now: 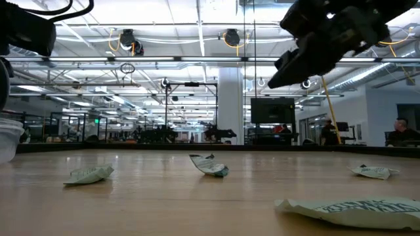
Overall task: Pick and place items into bin
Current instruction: Put the green stevia packet into the right transparent bin
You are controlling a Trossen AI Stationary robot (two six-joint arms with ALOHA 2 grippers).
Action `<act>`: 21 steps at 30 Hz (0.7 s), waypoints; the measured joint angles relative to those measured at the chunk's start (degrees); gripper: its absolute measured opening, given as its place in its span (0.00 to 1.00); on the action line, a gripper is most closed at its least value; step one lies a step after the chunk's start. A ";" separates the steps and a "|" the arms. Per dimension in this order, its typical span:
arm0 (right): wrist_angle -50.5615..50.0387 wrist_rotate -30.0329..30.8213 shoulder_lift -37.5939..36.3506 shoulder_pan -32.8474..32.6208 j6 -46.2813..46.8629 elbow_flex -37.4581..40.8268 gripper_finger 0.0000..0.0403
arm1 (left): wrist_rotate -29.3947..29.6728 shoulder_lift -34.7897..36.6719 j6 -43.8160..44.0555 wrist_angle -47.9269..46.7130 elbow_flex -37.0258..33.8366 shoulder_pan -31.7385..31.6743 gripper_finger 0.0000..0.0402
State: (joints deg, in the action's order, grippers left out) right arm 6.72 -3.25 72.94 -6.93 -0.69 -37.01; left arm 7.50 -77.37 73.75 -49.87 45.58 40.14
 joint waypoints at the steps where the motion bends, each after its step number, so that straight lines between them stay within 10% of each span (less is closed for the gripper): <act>1: -0.39 -0.01 0.39 -1.20 0.03 0.00 0.24 | -0.81 0.40 0.01 0.05 0.00 -0.27 0.30; 21: -13.45 -8.94 8.06 -11.22 15.67 -0.11 0.24 | 22.58 22.04 -20.77 0.53 0.02 -9.85 0.30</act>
State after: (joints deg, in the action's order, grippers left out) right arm -6.74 -12.19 81.00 -18.15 14.98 -37.12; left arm 30.09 -55.32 52.98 -49.34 45.60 30.29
